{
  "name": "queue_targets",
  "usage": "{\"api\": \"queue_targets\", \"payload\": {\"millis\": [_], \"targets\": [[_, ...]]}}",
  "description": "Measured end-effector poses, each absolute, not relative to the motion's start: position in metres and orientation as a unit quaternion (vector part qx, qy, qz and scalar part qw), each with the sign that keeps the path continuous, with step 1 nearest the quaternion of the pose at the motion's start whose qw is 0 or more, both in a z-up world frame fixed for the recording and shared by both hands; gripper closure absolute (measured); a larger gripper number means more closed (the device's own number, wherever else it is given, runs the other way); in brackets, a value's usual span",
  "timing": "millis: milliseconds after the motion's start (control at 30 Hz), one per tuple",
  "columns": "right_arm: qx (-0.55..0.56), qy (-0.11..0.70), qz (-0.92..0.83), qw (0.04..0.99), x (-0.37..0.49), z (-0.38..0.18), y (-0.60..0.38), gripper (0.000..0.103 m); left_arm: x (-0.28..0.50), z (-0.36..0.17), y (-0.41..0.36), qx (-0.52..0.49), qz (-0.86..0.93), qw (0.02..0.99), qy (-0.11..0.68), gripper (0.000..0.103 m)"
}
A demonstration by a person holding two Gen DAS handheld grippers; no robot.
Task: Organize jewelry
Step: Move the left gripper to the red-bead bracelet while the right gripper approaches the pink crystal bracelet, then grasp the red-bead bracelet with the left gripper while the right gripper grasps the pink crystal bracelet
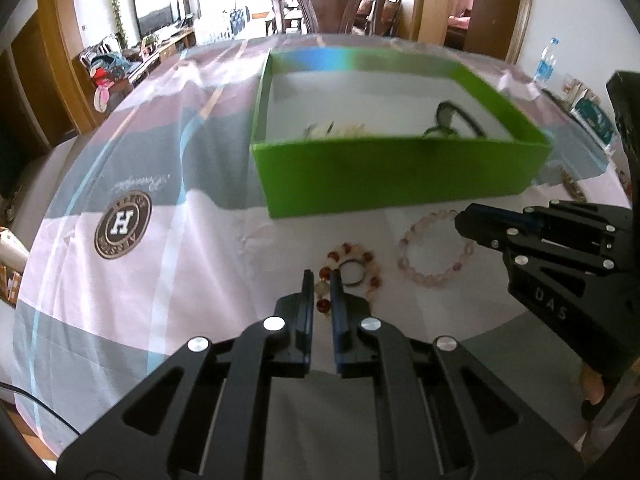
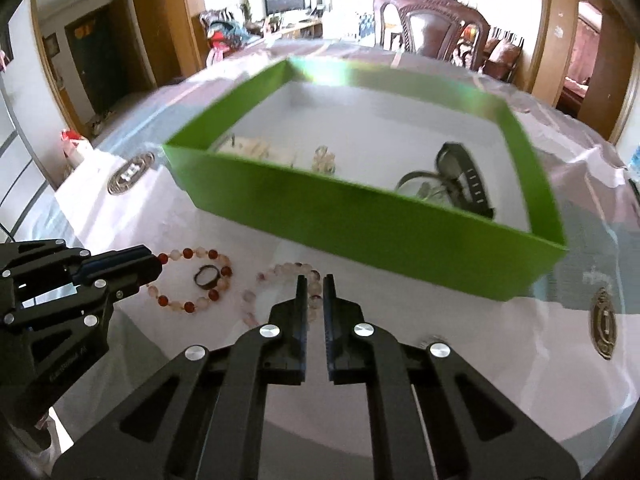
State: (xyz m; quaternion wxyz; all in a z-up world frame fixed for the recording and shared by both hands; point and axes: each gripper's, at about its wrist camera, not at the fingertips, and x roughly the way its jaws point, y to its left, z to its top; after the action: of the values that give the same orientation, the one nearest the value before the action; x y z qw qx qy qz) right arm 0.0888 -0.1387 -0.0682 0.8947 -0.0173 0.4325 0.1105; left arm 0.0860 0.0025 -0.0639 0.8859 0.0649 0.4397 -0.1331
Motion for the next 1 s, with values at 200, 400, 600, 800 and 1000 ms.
{"api": "queue_targets", "payload": {"millis": [200,400,600,800,1000], "targets": [[-0.01,0.394,0.103,0.913,0.058,-0.038,-0.153,0.098,0.066,-0.04,-0.007,0.063,-0.16,0.893,0.416,0.095],[-0.008,0.397,0.097,0.913,0.05,-0.039,-0.16,0.098,0.056,-0.042,-0.018,0.068,-0.185,0.888,0.416,0.095],[0.005,0.448,0.073,0.891,0.073,-0.071,-0.167,0.088,0.074,-0.075,0.001,0.043,-0.163,0.873,0.458,0.095],[0.015,0.471,0.084,0.878,0.09,-0.088,-0.158,0.084,0.079,-0.088,0.015,0.033,-0.151,0.869,0.47,0.095],[-0.02,0.482,0.081,0.872,0.1,-0.101,-0.141,0.084,0.08,-0.092,0.017,0.032,-0.151,0.867,0.474,0.095]]}}
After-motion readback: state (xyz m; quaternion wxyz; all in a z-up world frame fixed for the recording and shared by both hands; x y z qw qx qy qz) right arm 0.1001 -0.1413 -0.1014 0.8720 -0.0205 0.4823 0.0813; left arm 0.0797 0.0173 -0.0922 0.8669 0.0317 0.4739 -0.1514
